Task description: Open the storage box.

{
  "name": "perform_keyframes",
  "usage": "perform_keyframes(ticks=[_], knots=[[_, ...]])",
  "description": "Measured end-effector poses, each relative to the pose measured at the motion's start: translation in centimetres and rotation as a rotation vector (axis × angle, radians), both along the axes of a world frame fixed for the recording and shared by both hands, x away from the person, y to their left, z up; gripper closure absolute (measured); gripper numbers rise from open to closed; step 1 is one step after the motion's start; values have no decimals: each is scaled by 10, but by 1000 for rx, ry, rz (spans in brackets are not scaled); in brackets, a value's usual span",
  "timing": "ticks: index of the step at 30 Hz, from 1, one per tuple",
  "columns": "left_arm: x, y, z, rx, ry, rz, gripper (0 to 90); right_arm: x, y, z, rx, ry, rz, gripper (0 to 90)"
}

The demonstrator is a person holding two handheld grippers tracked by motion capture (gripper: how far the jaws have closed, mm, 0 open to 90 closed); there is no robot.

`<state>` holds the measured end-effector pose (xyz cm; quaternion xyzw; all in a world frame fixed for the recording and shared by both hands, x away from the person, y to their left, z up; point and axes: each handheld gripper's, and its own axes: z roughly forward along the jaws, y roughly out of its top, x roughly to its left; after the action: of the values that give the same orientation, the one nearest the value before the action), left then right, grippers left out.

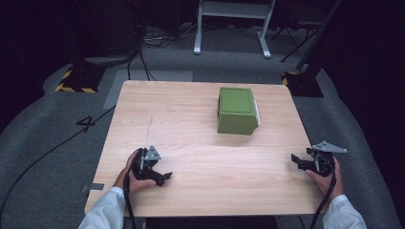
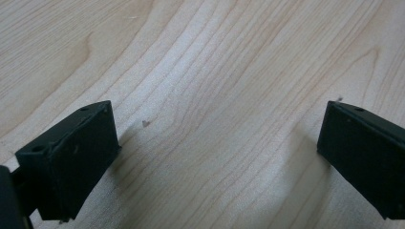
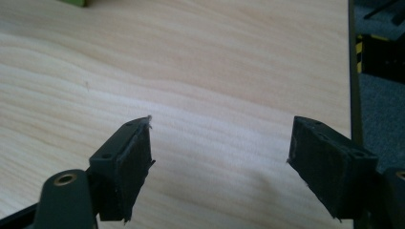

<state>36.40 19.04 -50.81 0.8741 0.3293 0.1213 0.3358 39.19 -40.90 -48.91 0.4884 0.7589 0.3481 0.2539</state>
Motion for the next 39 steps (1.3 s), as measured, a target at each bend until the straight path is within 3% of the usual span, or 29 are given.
perform_keyframes(ticks=[15,24,30,39], knots=[[0,0,0,0,-1,1,4,20,22,22,-13,-41,56,263],[-2,1,0,3,-1,1,5,34,39,37,2,-63,94,293],[-3,1,0,3,-4,-2,5,49,48,48,36,-81,99,301],[-3,2,0,3,0,-5,5,70,71,63,47,-113,117,314]])
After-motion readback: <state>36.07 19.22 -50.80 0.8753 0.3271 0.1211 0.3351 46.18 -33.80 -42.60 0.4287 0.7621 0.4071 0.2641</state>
